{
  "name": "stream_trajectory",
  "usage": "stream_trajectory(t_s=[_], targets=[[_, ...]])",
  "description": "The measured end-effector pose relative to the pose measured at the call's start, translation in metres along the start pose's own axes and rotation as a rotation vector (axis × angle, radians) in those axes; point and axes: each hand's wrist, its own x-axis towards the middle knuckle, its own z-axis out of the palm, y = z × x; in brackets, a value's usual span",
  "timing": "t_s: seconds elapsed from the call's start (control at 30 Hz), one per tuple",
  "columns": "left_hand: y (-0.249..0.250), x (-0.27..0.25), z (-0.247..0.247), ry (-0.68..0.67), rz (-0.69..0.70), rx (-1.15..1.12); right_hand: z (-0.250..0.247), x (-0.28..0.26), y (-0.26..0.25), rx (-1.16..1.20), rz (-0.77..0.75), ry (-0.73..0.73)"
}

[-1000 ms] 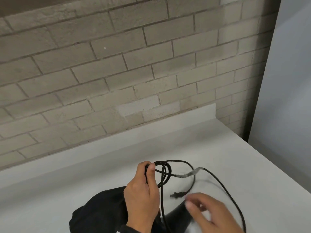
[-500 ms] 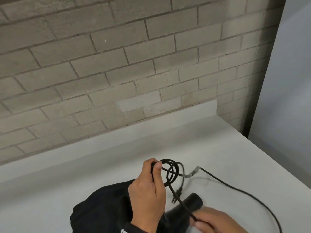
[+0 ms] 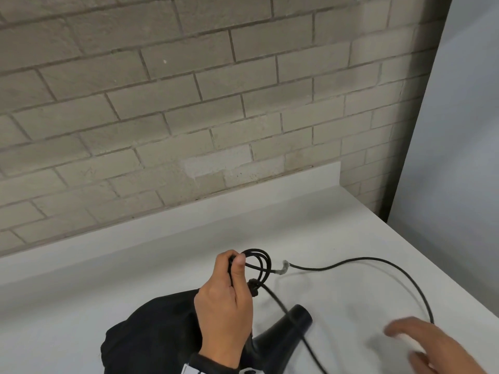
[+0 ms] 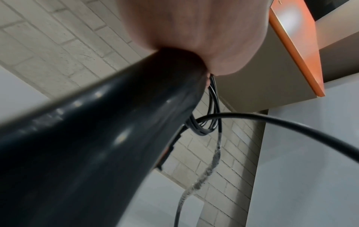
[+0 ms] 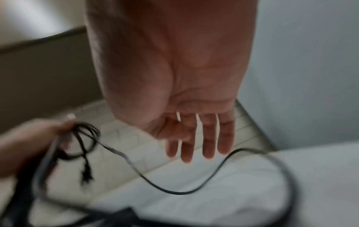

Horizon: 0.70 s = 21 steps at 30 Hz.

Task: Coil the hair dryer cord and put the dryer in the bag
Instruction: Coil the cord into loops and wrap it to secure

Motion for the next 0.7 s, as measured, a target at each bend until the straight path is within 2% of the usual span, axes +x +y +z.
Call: stream_trajectory(t_s=[0.03,0.07,0.2,0.3,0.37,0.43,0.6,0.7], targets=[[0.000,0.000,0.000,0.000,0.001,0.007,0.008,0.003,-0.025,0.079,-0.100,0.118],[0.000,0.000,0.000,0.000,0.003,0.013,0.018,0.007,-0.048,0.213,-0.087,0.149],[0.001,-0.001,-0.001,0.007,0.014,0.035,0.059,0.031,-0.125,0.574,0.008,-0.135],[0.005,-0.002,-0.003,-0.008,0.040,0.047,0.080,0.044,-0.154,0.683,0.083,-0.315],[0.006,-0.002,-0.004,-0.017,0.034,0.051,0.083,0.044,-0.159,0.797,0.126,-0.371],[0.004,-0.001,-0.004,-0.011,0.022,0.055,0.075,0.039,-0.157,0.814,0.131,-0.353],[0.006,-0.005,-0.002,-0.007,0.035,-0.001,0.041,0.020,-0.134,0.676,-0.057,-0.299],[0.012,-0.008,-0.002,-0.022,0.057,-0.008,0.025,0.010,-0.119,0.769,-0.058,-0.291]])
